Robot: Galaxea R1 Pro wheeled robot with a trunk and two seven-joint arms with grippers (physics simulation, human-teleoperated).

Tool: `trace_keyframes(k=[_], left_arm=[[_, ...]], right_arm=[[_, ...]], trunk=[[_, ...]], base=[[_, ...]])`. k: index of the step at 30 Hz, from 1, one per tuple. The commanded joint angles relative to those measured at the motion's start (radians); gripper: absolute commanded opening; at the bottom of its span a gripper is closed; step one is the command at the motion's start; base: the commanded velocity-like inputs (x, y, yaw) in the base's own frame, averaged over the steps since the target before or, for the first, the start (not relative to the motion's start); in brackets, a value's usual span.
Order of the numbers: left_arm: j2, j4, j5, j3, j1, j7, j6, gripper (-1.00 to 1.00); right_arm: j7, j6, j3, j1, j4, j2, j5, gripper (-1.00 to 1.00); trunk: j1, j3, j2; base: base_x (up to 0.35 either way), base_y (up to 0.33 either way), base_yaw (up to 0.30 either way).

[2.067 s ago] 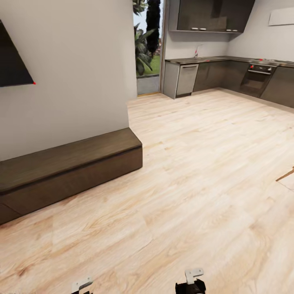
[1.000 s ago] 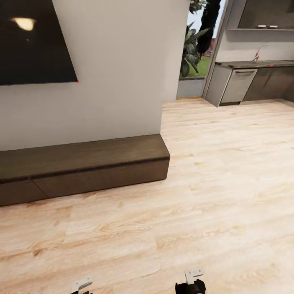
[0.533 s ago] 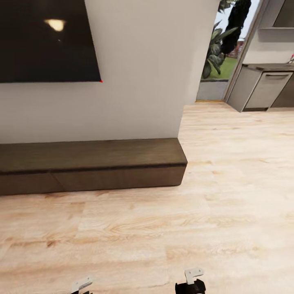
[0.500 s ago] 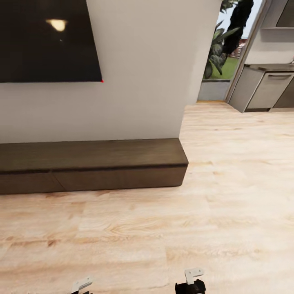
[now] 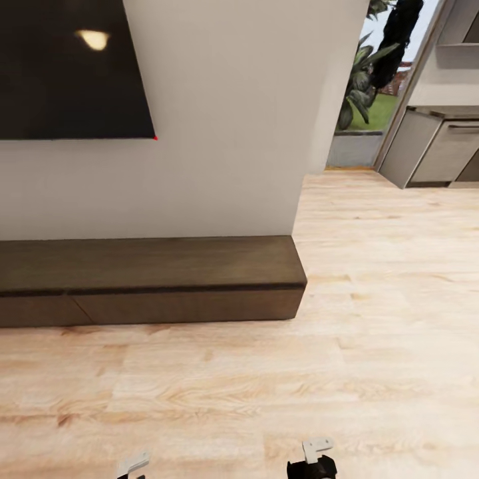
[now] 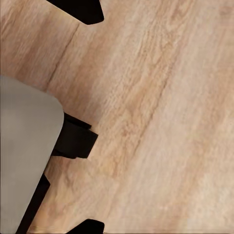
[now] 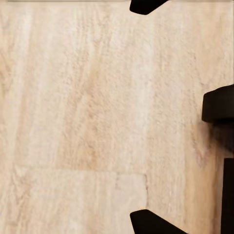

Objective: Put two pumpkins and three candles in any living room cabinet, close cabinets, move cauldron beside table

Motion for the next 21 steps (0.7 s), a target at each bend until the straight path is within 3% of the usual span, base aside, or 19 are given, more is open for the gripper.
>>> trace_keyframes(k=[1,9,21], left_arm=[[0.000,0.000,0.000,0.000,0.000,0.000,0.000,1.00],[0.001,0.000,0.000,0.000,0.000,0.000,0.000,1.00],[0.001,0.000,0.001,0.001,0.000,0.000,0.000,1.00]], right_arm=[[0.000,-0.001,0.000,0.000,-0.001,0.000,0.001,1.00],[0.000,-0.002,0.000,0.000,-0.003,0.005,0.001,1.00],[0.000,0.000,0.000,0.000,-0.002,0.006,0.000,1.00]], trunk=[[0.000,0.000,0.000],[0.000,0.000,0.000],[0.000,0.000,0.000]], base=[[0.319,-0.102,0.000],[0.322,-0.068,0.000],[0.324,0.025,0.000]])
